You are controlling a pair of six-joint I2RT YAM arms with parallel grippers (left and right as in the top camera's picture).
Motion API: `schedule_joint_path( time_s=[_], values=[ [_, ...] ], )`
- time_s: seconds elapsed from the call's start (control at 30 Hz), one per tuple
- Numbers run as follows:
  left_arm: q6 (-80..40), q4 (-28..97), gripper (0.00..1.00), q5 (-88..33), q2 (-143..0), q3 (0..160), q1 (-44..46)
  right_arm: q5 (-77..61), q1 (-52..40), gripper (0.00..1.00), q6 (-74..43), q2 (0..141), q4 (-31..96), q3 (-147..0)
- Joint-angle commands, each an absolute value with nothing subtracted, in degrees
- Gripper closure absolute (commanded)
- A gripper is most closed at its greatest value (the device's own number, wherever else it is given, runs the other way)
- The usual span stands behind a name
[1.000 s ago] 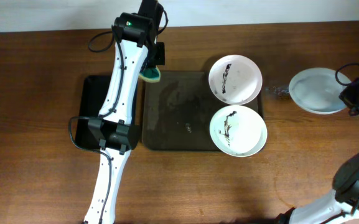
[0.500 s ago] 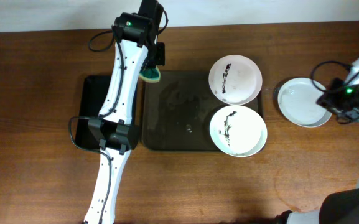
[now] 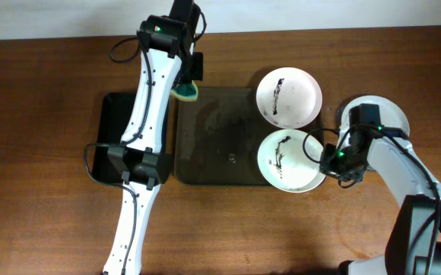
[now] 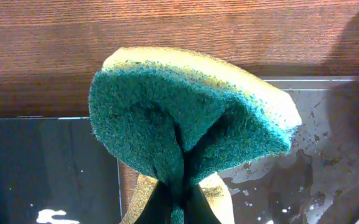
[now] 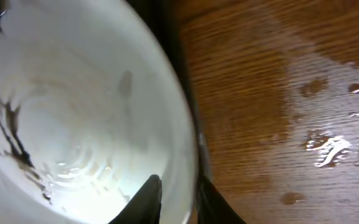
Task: Clean dirty plates on tray and stack at the side
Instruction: 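Return the right gripper and grasp the lower-right plate, sliding it center, then scrub the second plate with the sponge in the left gripper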
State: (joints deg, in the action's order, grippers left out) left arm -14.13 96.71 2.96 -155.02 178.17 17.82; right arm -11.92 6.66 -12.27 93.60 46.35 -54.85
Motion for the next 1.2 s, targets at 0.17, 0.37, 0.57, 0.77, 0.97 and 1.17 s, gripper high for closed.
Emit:
schedule_joint_path(
  time_s=[0.17, 0.37, 0.57, 0.77, 0.97, 1.17],
  values=[
    [-13.2, 96.7, 1.0, 2.7, -152.2, 178.2, 17.8, -10.9, 4.4, 0.94, -14.0, 97.3, 45.8, -54.5],
    [-13.2, 96.7, 1.0, 2.7, -152.2, 178.2, 17.8, -16.0, -9.6, 0.96, -24.0, 97.2, 39.7, -57.3],
    [-13.2, 96.7, 1.0, 2.7, -152.2, 178.2, 17.8, -8.3, -21.0, 0.67, -35.4, 99.7, 23.7, -58.3],
    [-13.2, 96.7, 1.0, 1.6, -152.2, 178.2, 17.9, -7.4, -19.3, 0.63, -33.2, 105.1, 23.2, -62.6],
    [-6.7, 96.7, 1.0, -4.3, -152.2, 175.3, 18.1, -9.9, -19.4, 0.96, -33.1, 110.1, 24.6, -66.5],
    [-0.6, 96.7, 1.0, -5.6, -149.0, 169.5, 18.6, -10.5, -19.4, 0.96, -33.2, 111.0, 23.5, -66.5]
  ],
)
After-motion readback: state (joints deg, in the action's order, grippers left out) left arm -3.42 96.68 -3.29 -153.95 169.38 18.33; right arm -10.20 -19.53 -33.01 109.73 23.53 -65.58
